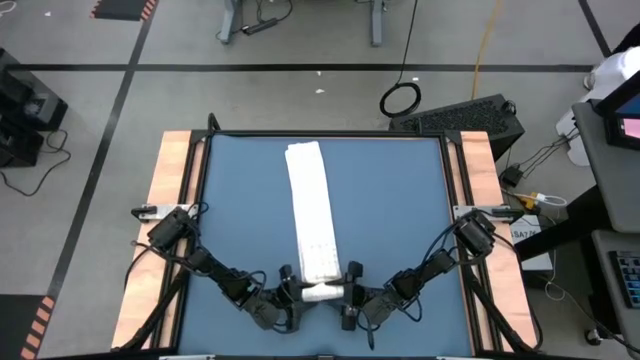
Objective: Roll towel into tight, uniform cylinder
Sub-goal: Roll the white towel
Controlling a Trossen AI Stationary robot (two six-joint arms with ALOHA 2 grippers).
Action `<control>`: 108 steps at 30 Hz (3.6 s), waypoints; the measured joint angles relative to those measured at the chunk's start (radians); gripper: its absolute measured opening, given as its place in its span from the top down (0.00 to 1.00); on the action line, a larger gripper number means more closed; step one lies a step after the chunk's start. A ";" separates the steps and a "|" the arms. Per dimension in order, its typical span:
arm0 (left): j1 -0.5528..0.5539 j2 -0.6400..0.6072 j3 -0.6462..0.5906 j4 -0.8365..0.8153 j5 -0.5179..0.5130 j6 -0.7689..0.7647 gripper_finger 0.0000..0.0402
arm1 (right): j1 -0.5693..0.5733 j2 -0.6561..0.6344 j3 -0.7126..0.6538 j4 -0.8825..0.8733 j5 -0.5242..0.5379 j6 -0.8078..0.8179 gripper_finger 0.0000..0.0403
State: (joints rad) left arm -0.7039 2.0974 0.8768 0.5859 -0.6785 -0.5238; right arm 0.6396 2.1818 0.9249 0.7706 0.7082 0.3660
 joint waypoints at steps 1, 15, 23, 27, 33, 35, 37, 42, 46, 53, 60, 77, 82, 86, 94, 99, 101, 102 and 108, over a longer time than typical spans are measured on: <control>-0.006 -0.002 0.000 -0.001 -0.007 0.009 0.40 | -0.001 0.000 0.001 -0.003 -0.003 0.008 0.45; -0.113 -0.069 -0.003 0.001 -0.282 0.252 0.30 | -0.012 -0.001 0.001 -0.015 -0.056 0.111 0.59; -0.126 -0.058 -0.002 0.033 -0.268 0.313 0.30 | -0.043 -0.001 0.001 -0.014 -0.172 0.201 0.57; -0.106 -0.037 -0.001 0.033 -0.238 0.355 0.30 | -0.059 -0.001 0.001 -0.012 -0.214 0.225 0.56; -0.074 -0.028 0.000 -0.020 -0.158 0.290 0.34 | -0.063 -0.001 0.001 -0.004 -0.215 0.251 0.56; -0.068 -0.028 0.001 -0.060 -0.147 0.241 0.37 | -0.063 -0.001 0.001 0.000 -0.215 0.251 0.56; -0.062 -0.028 0.002 -0.094 -0.132 0.200 0.42 | -0.063 0.000 0.001 0.007 -0.215 0.253 0.56; -0.056 -0.028 0.002 -0.120 -0.116 0.145 0.57 | -0.062 0.000 0.000 0.026 -0.209 0.243 0.54; -0.057 -0.029 0.002 -0.120 -0.109 0.135 0.73 | -0.053 -0.001 0.000 0.034 -0.183 0.151 0.46; -0.054 -0.030 0.002 -0.125 -0.082 0.051 0.79 | 0.034 -0.045 -0.006 -0.010 0.003 -0.286 0.25; -0.039 -0.032 0.002 -0.127 -0.026 -0.059 0.75 | 0.109 -0.055 -0.002 0.014 0.114 -0.471 0.23; -0.019 -0.031 0.003 -0.173 0.062 -0.180 0.74 | 0.005 -0.053 0.000 -0.054 -0.050 -0.181 0.57; -0.021 -0.031 0.002 -0.173 0.057 -0.178 0.72 | -0.010 -0.056 0.000 -0.074 -0.106 -0.074 0.71; -0.037 -0.061 0.001 -0.208 0.044 -0.169 0.61 | -0.014 -0.056 0.002 -0.079 -0.131 -0.013 0.77; -0.120 -0.163 -0.004 -0.320 -0.156 -0.065 0.30 | -0.053 -0.058 0.003 -0.091 -0.196 0.174 0.77; -0.155 -0.144 -0.002 -0.206 -0.276 0.126 0.25 | -0.102 -0.059 0.003 -0.090 -0.323 0.264 0.77; -0.157 -0.136 -0.001 -0.180 -0.284 0.178 0.25 | -0.120 -0.058 0.003 -0.090 -0.368 0.286 0.77; -0.156 -0.131 -0.001 -0.180 -0.286 0.193 0.25 | -0.126 -0.058 0.003 -0.090 -0.388 0.294 0.77; -0.148 -0.107 0.000 -0.174 -0.288 0.272 0.29 | -0.152 -0.057 0.002 -0.090 -0.432 0.356 0.77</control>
State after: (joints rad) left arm -0.8523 1.9899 0.8771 0.4115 -0.9663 -0.2516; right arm 0.4877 2.1250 0.9268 0.6811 0.2760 0.7216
